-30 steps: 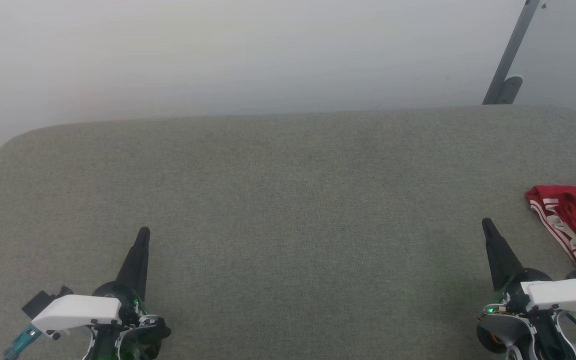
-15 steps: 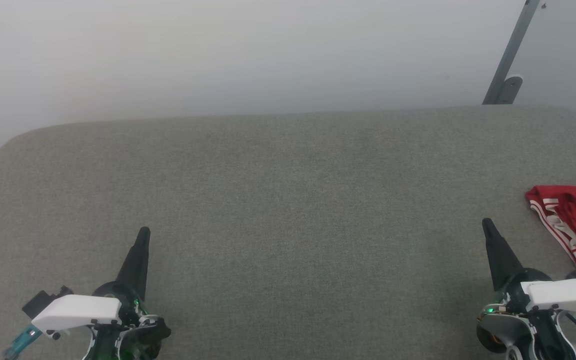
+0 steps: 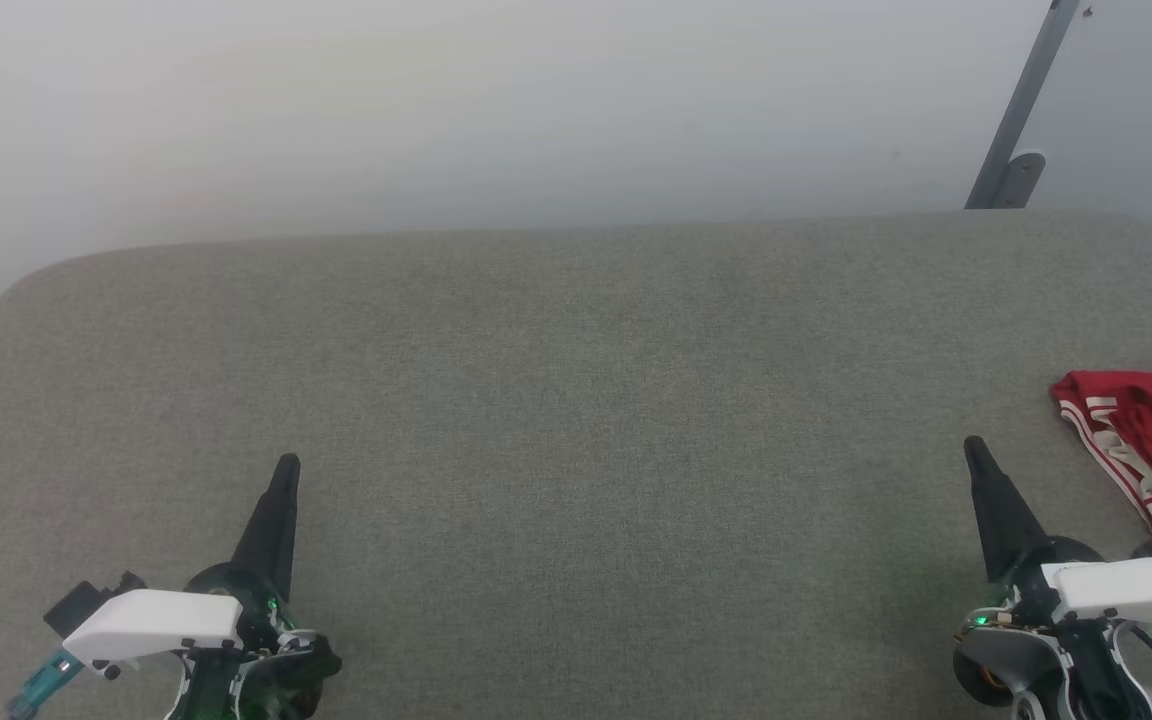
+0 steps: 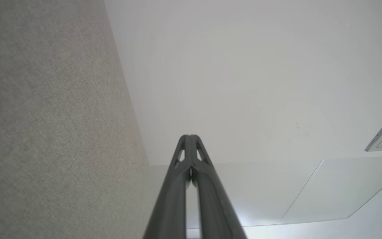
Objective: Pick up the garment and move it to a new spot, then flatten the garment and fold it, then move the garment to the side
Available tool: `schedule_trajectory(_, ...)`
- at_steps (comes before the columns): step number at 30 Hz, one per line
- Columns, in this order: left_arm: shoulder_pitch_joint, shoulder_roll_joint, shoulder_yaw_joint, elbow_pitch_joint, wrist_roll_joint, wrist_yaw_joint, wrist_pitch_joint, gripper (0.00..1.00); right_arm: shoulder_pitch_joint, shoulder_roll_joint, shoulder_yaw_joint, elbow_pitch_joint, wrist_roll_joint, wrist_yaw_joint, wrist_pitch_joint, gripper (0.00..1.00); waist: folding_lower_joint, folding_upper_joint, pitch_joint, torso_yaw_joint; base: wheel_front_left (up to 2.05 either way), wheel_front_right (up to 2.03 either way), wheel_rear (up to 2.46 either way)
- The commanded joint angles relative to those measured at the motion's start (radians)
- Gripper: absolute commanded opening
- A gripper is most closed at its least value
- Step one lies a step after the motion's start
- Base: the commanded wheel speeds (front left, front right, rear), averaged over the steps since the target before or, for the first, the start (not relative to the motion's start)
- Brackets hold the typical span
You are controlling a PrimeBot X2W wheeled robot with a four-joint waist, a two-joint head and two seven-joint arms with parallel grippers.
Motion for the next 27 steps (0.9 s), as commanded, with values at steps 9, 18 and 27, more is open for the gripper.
schedule_trajectory(9, -0.012, -0.002, 0.004, 0.0, 0.004, -0.003, 0.003, 0.0, -0.006, 0.003, 0.0, 0.002, 0.004, 0.0, 0.002, 0.0, 0.0, 0.0, 0.0, 0.0, 0.0, 0.0, 0.0)
schedule_trajectory(18, -0.012, -0.003, 0.005, 0.0, 0.005, -0.003, 0.003, 0.0, -0.006, 0.003, -0.001, 0.002, 0.004, 0.0, 0.002, 0.0, 0.0, 0.0, 0.0, 0.0, 0.0, 0.0, 0.0)
schedule_trajectory(27, -0.012, -0.003, 0.005, 0.0, 0.005, -0.003, 0.003, 0.0, -0.006, 0.003, 0.0, 0.002, 0.005, 0.0, 0.002, 0.0, 0.0, 0.0, 0.0, 0.0, 0.0, 0.0, 0.0)
